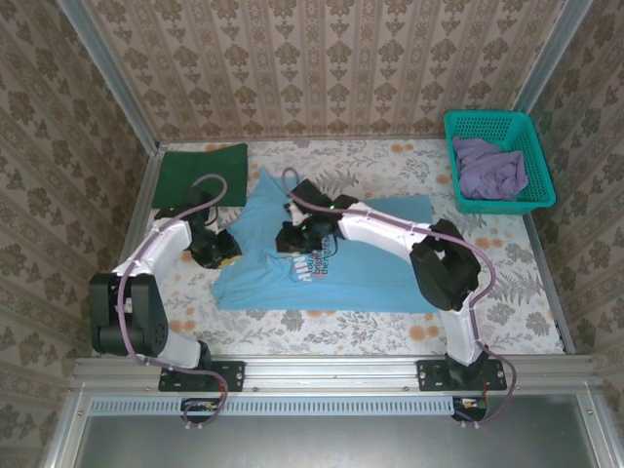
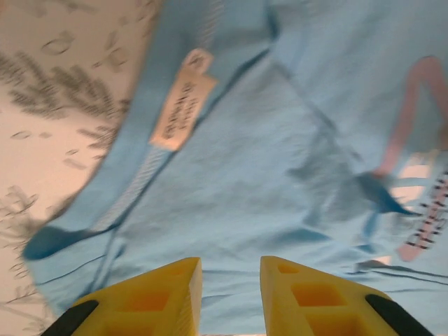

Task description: Fold and stack the t-shirts

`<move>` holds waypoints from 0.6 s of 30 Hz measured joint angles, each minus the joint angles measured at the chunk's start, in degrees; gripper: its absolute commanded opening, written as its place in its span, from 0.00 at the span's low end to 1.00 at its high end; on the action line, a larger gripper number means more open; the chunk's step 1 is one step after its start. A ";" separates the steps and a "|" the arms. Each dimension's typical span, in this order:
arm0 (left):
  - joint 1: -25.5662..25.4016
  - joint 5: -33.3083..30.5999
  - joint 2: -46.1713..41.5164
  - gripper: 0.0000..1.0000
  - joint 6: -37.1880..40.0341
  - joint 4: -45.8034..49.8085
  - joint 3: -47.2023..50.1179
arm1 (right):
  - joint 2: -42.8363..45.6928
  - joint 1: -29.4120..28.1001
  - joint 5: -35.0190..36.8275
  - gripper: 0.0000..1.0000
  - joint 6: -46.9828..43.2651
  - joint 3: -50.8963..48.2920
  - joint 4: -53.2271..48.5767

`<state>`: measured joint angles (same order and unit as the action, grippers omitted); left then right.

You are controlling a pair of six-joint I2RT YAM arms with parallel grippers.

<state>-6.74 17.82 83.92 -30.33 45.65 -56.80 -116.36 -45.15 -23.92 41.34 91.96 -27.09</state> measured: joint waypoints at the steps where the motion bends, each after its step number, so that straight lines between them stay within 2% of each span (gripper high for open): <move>1: -0.09 0.96 0.28 0.27 0.00 -0.85 -0.04 | -1.01 -1.75 -0.63 0.22 0.52 1.07 0.24; 6: -0.46 3.65 4.96 0.26 -0.02 -4.55 0.13 | -6.69 -3.87 -1.64 0.21 1.18 4.48 0.20; 11: -0.44 3.41 11.13 0.26 -0.07 -8.83 0.55 | -12.04 -1.92 -0.98 0.20 1.09 6.05 -0.74; 18: -0.31 0.15 15.34 0.25 -0.11 -10.03 -0.13 | -12.79 1.51 0.37 0.23 1.33 4.35 -0.94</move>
<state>-7.05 17.98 99.26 -30.44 35.62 -56.93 -129.14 -43.64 -23.55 42.68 96.31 -28.03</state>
